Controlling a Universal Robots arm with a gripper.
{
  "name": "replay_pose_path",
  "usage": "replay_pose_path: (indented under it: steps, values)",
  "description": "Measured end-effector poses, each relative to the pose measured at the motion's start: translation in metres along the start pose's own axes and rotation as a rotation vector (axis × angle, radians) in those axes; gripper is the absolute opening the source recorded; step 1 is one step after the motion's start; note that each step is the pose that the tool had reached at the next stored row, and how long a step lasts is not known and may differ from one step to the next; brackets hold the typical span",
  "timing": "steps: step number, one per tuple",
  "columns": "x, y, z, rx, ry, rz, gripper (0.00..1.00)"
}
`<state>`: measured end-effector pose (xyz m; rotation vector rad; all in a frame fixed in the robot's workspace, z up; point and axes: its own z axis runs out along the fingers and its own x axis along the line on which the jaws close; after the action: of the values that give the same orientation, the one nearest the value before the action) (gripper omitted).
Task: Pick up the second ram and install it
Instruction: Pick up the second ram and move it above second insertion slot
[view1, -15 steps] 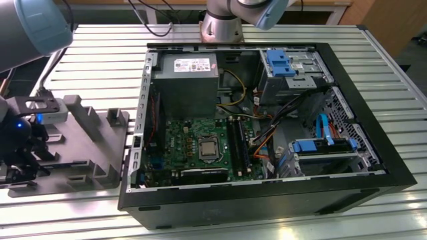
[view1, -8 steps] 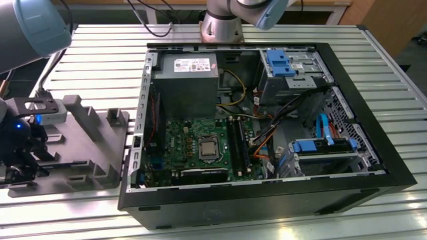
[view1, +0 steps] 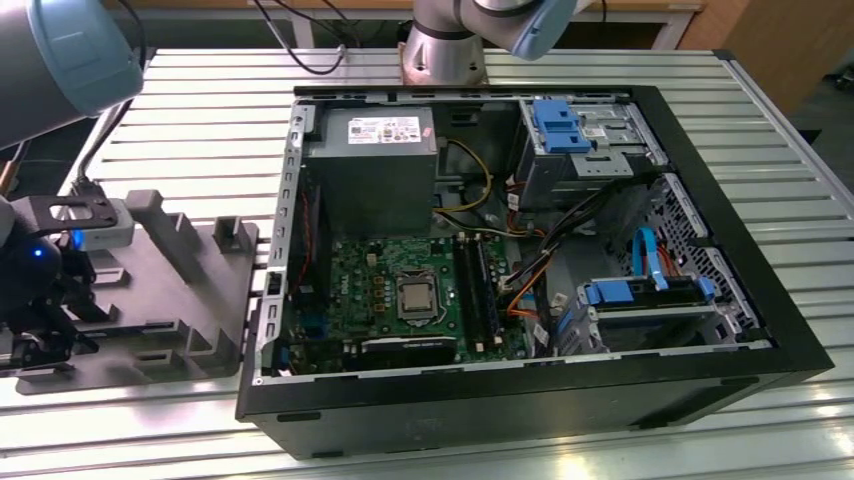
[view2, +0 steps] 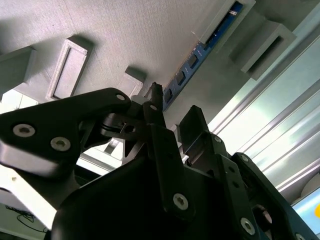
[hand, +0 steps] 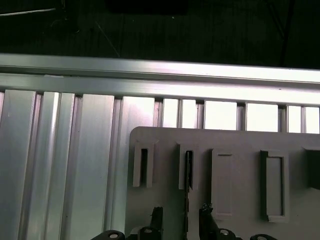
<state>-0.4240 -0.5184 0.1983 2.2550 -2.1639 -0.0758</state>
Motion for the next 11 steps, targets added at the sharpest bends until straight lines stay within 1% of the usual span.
replay_pose_path:
  steps: [4, 5, 11]
  values:
    - [0.0000, 0.0000, 0.0001, 0.0000, 0.0000, 0.000, 0.40]
    - [0.0000, 0.0000, 0.0001, 0.0000, 0.0000, 0.000, 0.33]
    - [-0.0001, 0.0000, -0.0014, 0.0002, -0.0002, 0.000, 0.33]
